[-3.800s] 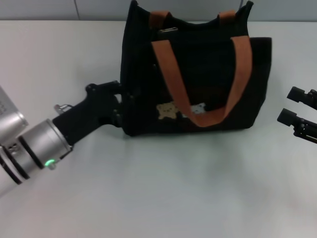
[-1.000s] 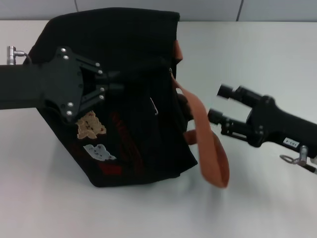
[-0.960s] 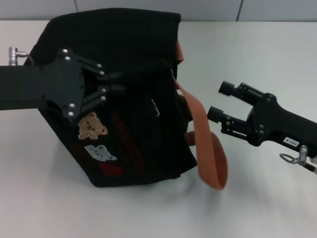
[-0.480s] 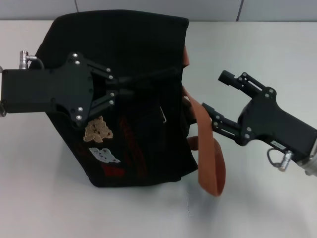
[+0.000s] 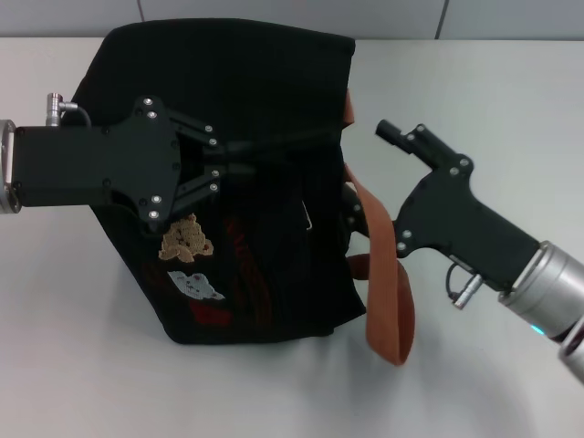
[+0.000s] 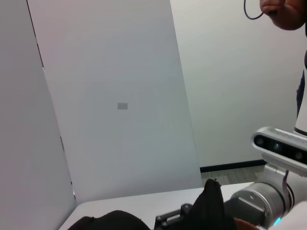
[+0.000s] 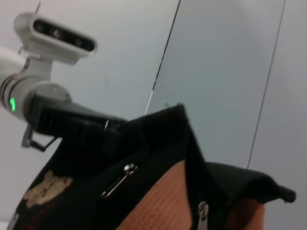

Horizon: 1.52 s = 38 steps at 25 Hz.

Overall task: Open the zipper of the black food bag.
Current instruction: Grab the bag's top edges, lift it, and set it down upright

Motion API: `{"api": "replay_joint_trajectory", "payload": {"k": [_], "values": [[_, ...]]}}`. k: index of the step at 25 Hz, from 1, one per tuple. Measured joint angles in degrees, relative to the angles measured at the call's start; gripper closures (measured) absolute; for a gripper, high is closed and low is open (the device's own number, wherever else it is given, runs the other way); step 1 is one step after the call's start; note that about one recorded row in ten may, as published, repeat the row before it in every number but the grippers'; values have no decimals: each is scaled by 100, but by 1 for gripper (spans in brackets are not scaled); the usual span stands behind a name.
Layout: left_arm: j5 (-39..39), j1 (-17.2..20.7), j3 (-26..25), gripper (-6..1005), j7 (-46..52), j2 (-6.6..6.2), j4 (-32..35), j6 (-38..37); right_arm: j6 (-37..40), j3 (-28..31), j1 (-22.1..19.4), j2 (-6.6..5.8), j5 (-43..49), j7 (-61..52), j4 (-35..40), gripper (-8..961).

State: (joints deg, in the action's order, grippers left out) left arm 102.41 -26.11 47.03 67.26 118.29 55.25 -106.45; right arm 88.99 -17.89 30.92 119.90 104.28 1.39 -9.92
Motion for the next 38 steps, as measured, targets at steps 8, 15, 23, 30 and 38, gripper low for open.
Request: {"api": "replay_joint_trajectory", "payload": {"k": [8, 15, 23, 30, 38], "values": [[9, -17, 0, 896, 9, 8, -6, 11, -122, 217, 44, -1, -6, 742, -346, 197], [12, -26, -1, 896, 20, 9, -6, 12, -179, 598, 72, -2, 4, 1399, -586, 196], [11, -26, -1, 896, 21, 10, -6, 10, -197, 655, 59, -2, 24, 2115, -799, 196], [-6, -26, -1, 896, 4, 10, -52, 10, -199, 597, 26, -2, 128, 2236, -820, 207], [-8, -25, -1, 895, -3, 9, -67, -21, -199, 591, 22, -2, 407, 2422, -821, 393]]}}
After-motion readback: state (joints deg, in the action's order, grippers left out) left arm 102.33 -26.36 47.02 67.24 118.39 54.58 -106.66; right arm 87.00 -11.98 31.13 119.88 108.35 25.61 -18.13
